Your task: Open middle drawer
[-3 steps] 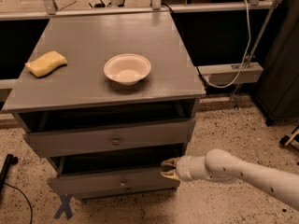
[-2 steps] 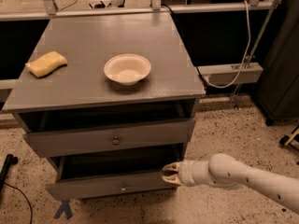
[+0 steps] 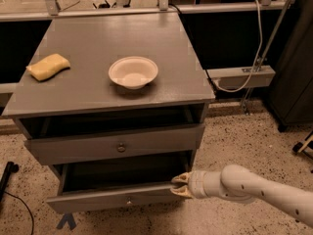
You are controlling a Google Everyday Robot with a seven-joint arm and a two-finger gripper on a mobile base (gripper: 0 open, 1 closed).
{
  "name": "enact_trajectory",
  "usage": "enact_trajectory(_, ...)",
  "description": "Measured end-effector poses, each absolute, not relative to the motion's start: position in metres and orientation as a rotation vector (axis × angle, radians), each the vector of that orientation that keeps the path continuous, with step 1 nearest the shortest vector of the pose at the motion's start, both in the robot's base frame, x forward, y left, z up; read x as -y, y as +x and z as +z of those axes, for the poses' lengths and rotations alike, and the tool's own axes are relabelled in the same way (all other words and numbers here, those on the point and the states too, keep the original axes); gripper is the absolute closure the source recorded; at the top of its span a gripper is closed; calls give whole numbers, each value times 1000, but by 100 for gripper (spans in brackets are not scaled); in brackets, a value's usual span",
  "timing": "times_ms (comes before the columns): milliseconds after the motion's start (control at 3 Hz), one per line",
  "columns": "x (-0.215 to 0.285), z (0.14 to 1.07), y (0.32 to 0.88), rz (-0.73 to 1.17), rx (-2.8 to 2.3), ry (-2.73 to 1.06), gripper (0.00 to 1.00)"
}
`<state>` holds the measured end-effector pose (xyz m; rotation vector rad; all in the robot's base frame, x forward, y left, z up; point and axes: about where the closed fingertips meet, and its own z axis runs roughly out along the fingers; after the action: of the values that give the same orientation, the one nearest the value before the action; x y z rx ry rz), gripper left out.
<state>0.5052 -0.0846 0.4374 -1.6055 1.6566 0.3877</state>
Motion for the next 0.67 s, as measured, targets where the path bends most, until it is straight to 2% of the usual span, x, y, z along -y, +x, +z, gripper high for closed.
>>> enact_trajectory(333,85,437,505,388,-1657,-1606,30)
enact_trajectory(667,91,440,491,395,-1669,-1563,1)
